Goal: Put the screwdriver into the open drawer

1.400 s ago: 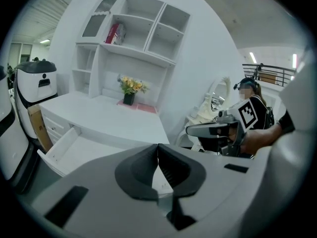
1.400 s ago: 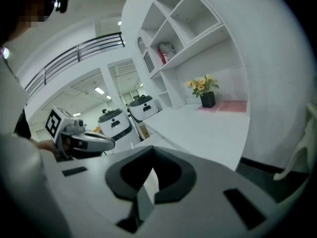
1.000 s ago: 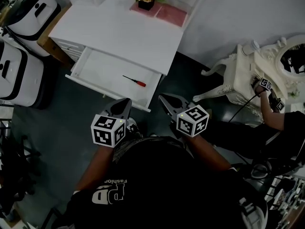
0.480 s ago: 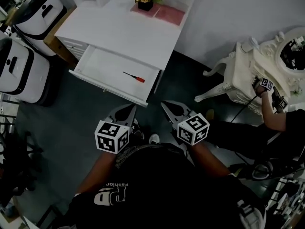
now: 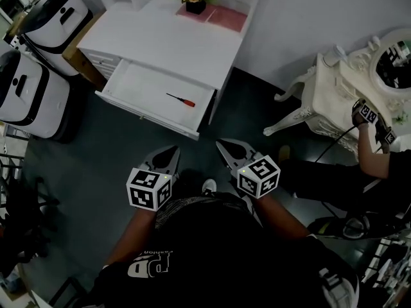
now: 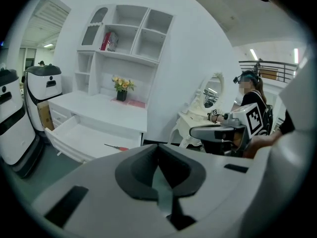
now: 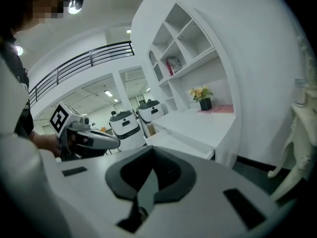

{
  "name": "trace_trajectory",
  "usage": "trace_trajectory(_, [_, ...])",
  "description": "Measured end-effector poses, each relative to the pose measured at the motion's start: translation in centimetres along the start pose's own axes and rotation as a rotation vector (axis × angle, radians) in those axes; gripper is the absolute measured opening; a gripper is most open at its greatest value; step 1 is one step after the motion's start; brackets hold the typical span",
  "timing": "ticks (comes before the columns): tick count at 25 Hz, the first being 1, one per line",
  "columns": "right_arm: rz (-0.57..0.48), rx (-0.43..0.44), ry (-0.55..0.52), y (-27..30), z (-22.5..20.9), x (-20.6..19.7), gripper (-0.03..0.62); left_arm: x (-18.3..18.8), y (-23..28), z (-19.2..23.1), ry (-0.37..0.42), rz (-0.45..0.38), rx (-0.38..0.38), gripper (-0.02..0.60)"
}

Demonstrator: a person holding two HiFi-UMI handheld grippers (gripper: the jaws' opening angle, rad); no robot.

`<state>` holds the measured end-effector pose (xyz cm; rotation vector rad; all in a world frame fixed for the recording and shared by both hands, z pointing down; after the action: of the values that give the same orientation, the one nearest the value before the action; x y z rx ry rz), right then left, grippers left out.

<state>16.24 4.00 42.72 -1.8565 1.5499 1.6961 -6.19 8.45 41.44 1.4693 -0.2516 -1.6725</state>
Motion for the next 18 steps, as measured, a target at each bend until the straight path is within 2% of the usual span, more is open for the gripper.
trace_trajectory(11, [-0.002, -0.083, 0.004, 1.4, 1.3, 1.8, 0.008, 3.5, -0.8, 3.2, 0.064, -0.019, -0.054, 0.015])
trace_trajectory(18, [0.004, -0.12, 0.008, 3.5, 2.9, 2.5, 0.009, 4.2, -1.2, 5.4, 0.102, -0.007, -0.089, 0.015])
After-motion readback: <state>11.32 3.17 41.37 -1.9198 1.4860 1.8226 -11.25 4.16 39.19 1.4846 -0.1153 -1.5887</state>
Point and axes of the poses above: the fingertips, and each gripper's own axes: y forward along the fingers, z to its left, x out of its top, the point moved 9 cm from there along -y, backward along the fingers, and after that the axes turned 9 degrees about z, right-handed, at the moved point
